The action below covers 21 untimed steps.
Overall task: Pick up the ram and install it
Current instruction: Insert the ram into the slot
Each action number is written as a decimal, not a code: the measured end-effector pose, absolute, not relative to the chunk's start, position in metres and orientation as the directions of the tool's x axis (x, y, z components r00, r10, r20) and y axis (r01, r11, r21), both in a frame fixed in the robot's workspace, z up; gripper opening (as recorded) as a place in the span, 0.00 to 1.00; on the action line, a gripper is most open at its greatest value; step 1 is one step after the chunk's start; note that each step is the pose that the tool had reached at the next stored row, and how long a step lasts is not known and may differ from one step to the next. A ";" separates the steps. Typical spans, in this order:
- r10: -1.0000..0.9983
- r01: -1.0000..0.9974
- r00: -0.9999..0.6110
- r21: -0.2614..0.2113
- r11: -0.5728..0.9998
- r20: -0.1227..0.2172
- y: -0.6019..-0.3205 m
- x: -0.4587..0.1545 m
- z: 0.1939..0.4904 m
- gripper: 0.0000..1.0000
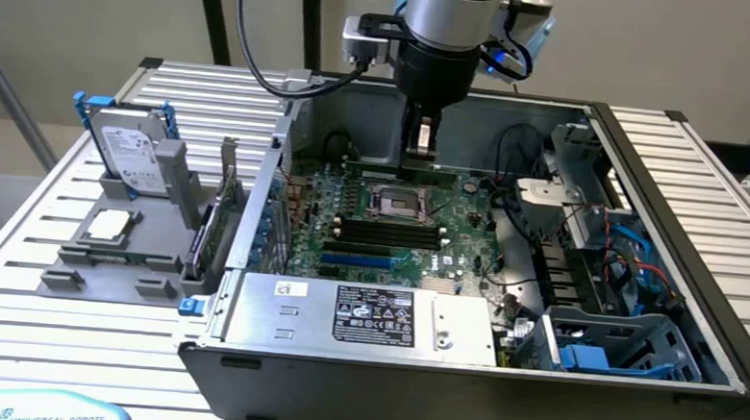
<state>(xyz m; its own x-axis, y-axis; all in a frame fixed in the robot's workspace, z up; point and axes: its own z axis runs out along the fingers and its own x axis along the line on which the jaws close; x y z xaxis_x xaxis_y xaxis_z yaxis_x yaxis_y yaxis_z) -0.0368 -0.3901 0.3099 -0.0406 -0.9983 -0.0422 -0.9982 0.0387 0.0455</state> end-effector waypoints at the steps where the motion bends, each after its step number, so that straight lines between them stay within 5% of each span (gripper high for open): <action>1: -0.998 -0.998 -0.041 0.045 0.039 -0.041 -0.390 -0.036 0.308 0.13; 21: -0.999 -0.999 -0.028 0.045 0.027 -0.031 -0.404 -0.035 0.276 0.13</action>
